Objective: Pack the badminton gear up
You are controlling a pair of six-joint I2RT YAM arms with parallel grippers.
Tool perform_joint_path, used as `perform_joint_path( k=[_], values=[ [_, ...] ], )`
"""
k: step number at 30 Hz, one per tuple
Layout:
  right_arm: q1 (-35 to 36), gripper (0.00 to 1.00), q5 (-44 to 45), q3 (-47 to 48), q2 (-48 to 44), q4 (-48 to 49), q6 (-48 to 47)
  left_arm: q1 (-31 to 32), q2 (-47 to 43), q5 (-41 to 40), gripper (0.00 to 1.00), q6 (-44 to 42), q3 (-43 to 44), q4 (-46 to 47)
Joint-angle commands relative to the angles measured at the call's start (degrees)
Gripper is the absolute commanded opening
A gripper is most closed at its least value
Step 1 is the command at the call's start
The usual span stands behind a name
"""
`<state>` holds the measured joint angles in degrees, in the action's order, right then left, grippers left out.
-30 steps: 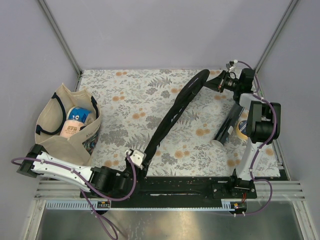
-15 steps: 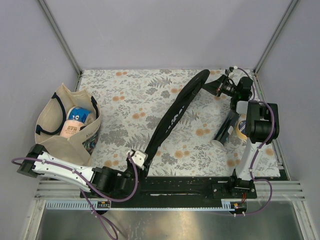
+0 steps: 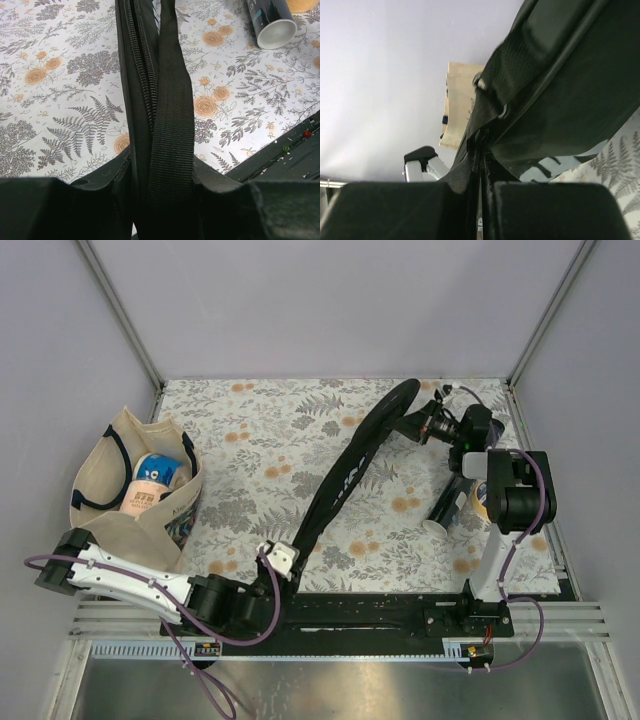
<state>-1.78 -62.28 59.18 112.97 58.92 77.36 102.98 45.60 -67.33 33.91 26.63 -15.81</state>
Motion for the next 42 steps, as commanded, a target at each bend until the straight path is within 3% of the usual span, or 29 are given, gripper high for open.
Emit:
perform_joint_path(
  k=[1, 10, 18, 22, 30, 42],
  values=[
    [4.7, 0.0, -1.1, -3.2, -6.0, 3.2, -1.2, 0.1, 1.1, -1.9, 0.0, -1.9, 3.1, 5.6],
    [10.0, 0.0, -1.9, -12.8, -15.0, 3.9, -1.5, -0.1, 4.0, -2.4, 0.0, -5.0, 3.5, 7.7],
    [19.9, 0.0, -2.4, -19.7, -22.2, 2.3, -3.2, -3.0, 4.4, 0.1, 0.0, -9.7, 2.0, 14.2],
    [25.1, 0.0, -1.5, -22.1, -26.9, -2.8, -7.6, -3.7, 4.8, 0.4, 0.0, -12.2, 2.1, 15.5],
    [35.2, 0.0, 3.0, -23.5, -37.6, -22.3, -18.9, -5.5, 6.3, 1.1, 0.0, -14.2, 2.5, 17.4],
    [49.2, 0.0, 10.3, -22.4, -36.6, -25.4, -18.9, -7.2, 9.4, 3.5, 0.0, -16.9, 3.9, 21.7]
  ],
)
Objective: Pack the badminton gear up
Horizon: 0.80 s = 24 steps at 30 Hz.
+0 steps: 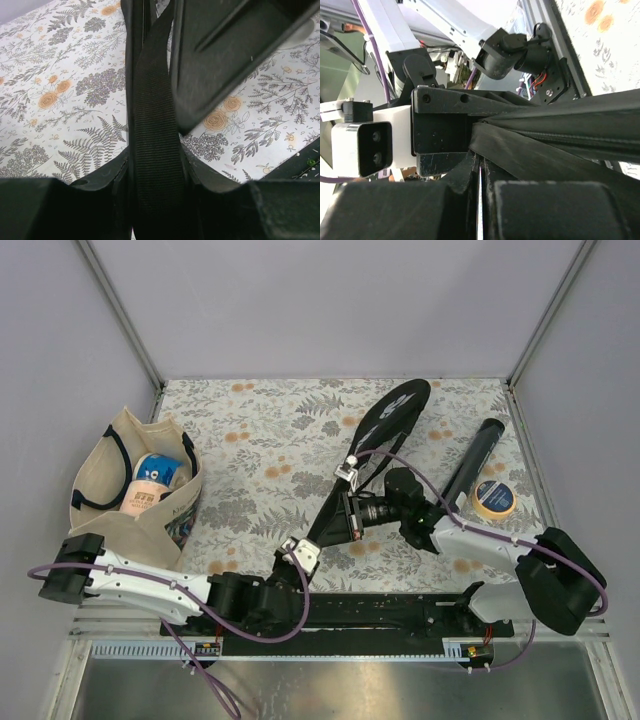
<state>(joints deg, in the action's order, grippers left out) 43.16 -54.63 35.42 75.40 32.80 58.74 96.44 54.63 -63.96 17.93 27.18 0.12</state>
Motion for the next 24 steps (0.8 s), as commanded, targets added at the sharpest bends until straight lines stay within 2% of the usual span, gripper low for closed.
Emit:
perform_joint_path(
  k=[1, 4, 9, 13, 16, 18, 20, 22, 24],
  values=[
    [5.4, 0.0, 2.8, 1.2, 1.2, 2.0, 0.8, -0.8, 0.5, 0.2, 0.0, -0.9, 3.3, 5.8],
    [7.8, 0.0, 4.5, 1.1, 1.8, 3.6, 1.9, -1.3, 0.3, 0.2, 0.0, 0.1, 3.2, 5.3],
    [8.9, 0.0, 9.4, 0.8, 0.5, -2.0, -0.3, -1.6, 0.5, 0.1, 0.0, 0.7, 3.5, 4.5],
    [8.9, 0.02, 16.0, 1.7, -3.3, -11.3, -3.6, -1.7, 1.6, -0.7, 0.0, 2.2, 4.4, 2.1],
    [8.8, 0.2, 22.6, 3.6, -7.8, -21.9, -7.5, -1.7, 2.4, -1.4, 0.0, 3.7, 4.8, 0.3],
    [8.7, 0.41, 29.2, 5.2, -11.1, -31.6, -11.0, -1.7, 3.1, -2.0, 0.0, 4.8, 5.3, -1.7],
    [8.8, 0.53, 37.1, 6.2, -14.4, -39.6, -13.8, -1.7, 4.2, -2.8, 0.0, 6.1, 6.0, -3.9],
    [8.8, 0.62, 46.1, 6.7, -17.5, -46.6, -15.2, -1.7, 6.0, -3.7, 0.0, 7.7, 6.8, -6.4],
    [8.9, 0.66, 53.3, 6.2, -21.0, -51.3, -15.6, -1.7, 8.3, -4.2, 0.0, 8.9, 8.1, -8.6]
  ],
)
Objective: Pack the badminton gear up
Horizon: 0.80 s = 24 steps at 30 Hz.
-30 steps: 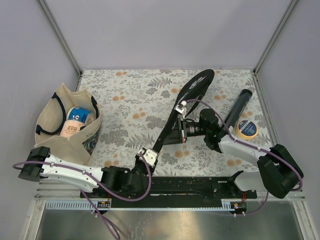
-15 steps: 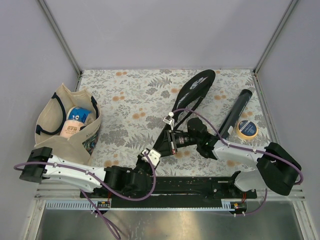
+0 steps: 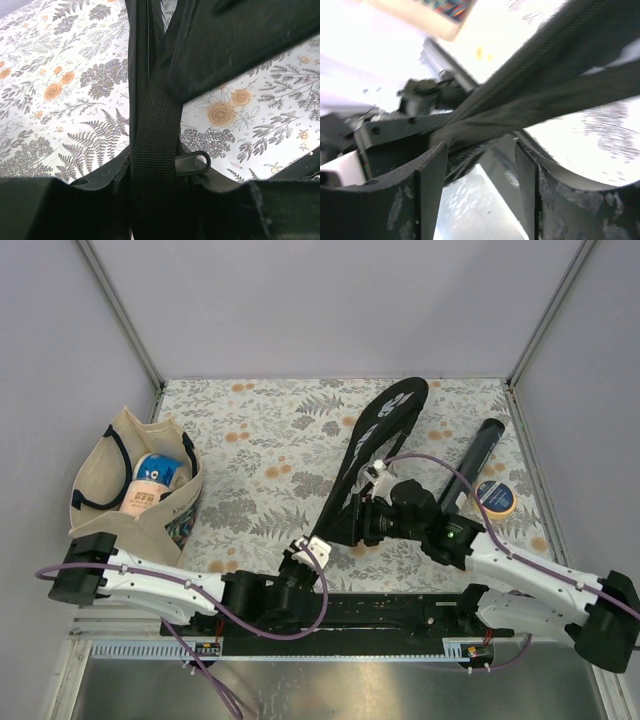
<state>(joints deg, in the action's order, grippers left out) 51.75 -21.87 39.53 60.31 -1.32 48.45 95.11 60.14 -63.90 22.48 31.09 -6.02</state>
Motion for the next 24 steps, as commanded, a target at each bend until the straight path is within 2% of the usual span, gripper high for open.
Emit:
perform_joint_path(
  k=[1, 6, 8, 10, 12, 15, 20, 24],
  values=[
    [0.2, 0.67, 25.9, 2.0, -8.0, -19.1, -4.8, -0.4, 4.1, -4.4, 0.0, 4.7, 4.9, -3.3],
    [0.2, 0.74, 39.6, 0.4, -18.5, -25.0, -4.6, -0.6, 11.0, -4.7, 0.0, 7.2, 7.4, -6.5],
    [0.2, 0.8, 42.5, 0.0, -22.0, -25.5, -5.8, -0.9, 12.9, -4.2, 0.04, 7.6, 7.8, -6.8],
    [0.2, 0.86, 45.6, 0.5, -23.9, -27.0, -7.0, -1.0, 13.8, -3.4, 0.14, 7.7, 7.9, -7.0],
    [0.2, 0.91, 48.1, 2.0, -24.5, -29.2, -8.1, -1.1, 13.7, -2.6, 0.34, 7.7, 7.8, -7.2],
    [0.2, 1.0, 50.8, 3.9, -24.3, -31.7, -9.6, -1.1, 12.0, -0.9, 0.51, 7.8, 7.1, -7.4],
    [0.2, 1.0, 52.5, 5.2, -23.0, -34.5, -10.7, -1.1, 8.8, 2.3, 0.72, 7.6, 6.2, -7.6],
    [0.2, 1.0, 53.0, 5.7, -23.3, -36.5, -11.1, -1.1, 5.9, 2.6, 0.78, 9.2, 7.1, -10.2]
  ],
)
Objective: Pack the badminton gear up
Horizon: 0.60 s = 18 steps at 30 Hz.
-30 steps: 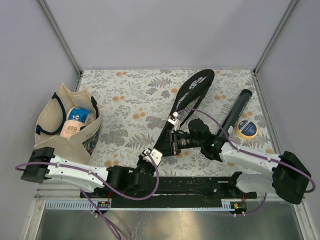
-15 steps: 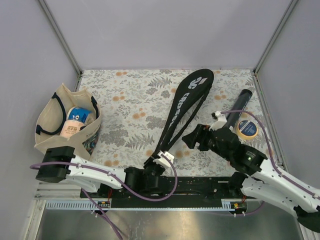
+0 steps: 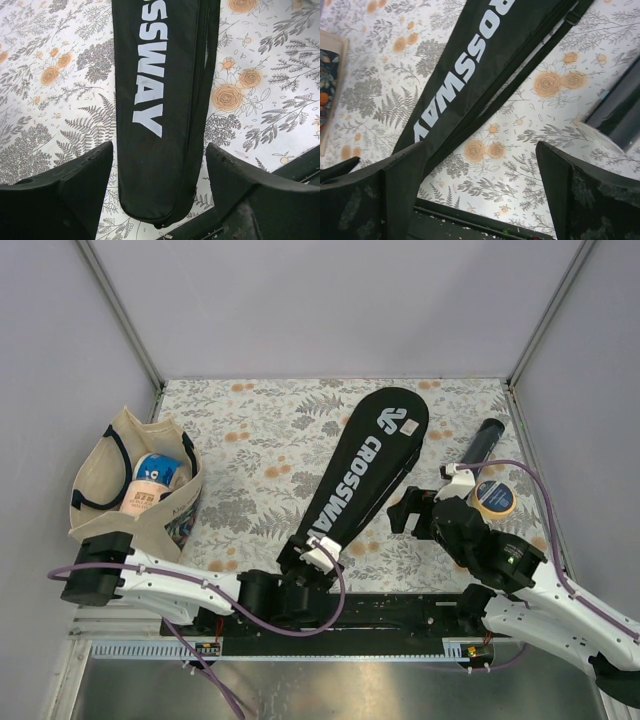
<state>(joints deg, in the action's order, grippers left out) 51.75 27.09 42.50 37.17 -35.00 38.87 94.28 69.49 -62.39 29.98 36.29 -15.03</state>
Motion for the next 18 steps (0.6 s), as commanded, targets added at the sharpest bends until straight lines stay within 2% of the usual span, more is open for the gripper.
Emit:
perform_joint_path(
  k=[1, 4, 11, 13, 18],
  values=[
    [0.2, 0.99, 4.3, 2.8, -0.3, -3.0, -1.8, -0.4, -4.6, 1.2, 0.79, 1.4, 2.0, -1.1],
    [0.2, 1.0, 5.3, 3.9, -1.2, -3.8, -3.2, -2.7, -9.3, 3.8, 0.84, 0.5, 2.8, -1.4],
    [0.3, 0.99, 7.9, 6.2, -4.8, -4.4, -5.6, -13.5, -22.1, 14.2, 0.98, -1.9, 7.6, -4.0],
    [0.2, 1.0, 7.7, 6.5, -5.9, -4.4, -6.3, -15.6, -24.3, 15.3, 0.99, -3.5, 9.9, -4.5],
    [0.2, 1.0, 7.1, 6.7, -9.3, -3.8, -6.4, -16.3, -27.3, 16.1, 0.99, -6.5, 15.3, -5.6]
  ],
)
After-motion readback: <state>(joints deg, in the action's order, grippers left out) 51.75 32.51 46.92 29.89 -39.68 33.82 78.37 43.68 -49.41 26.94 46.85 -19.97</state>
